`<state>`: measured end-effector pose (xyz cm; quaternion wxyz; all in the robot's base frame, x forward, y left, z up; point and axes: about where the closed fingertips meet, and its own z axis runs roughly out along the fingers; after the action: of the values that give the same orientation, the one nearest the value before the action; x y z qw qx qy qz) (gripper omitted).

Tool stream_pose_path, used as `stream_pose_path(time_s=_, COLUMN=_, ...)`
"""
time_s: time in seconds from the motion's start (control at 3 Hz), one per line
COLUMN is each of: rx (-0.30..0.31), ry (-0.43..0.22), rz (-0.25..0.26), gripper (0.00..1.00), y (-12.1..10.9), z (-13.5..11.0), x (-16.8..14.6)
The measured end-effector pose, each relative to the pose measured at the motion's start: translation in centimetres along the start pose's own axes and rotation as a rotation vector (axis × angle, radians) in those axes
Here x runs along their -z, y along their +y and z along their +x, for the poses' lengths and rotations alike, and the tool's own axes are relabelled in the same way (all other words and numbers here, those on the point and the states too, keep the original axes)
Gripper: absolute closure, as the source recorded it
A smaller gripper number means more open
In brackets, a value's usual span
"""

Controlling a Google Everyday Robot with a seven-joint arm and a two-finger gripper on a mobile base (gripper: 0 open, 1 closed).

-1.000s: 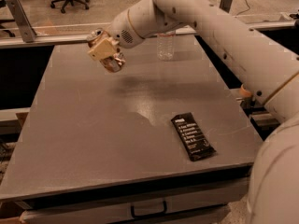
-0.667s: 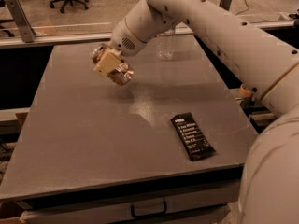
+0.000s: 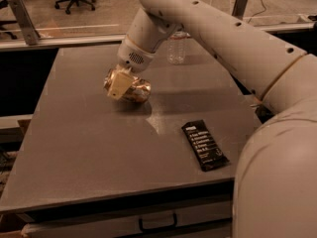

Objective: Knock orange can over

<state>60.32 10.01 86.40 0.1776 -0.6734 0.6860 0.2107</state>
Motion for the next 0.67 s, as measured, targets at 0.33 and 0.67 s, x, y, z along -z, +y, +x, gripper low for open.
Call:
stream_pose_path(time_s=0.33, rx=0.000, ry=0.001, rz=-0.001, gripper=0.35, y=0.0, z=-0.1, x=0.1)
stream_pose_path(time_s=0.67, rx=0.033, ry=0.053, rz=-0.043, gripper=0.13, y=0.6, z=0.0, x=-1.2)
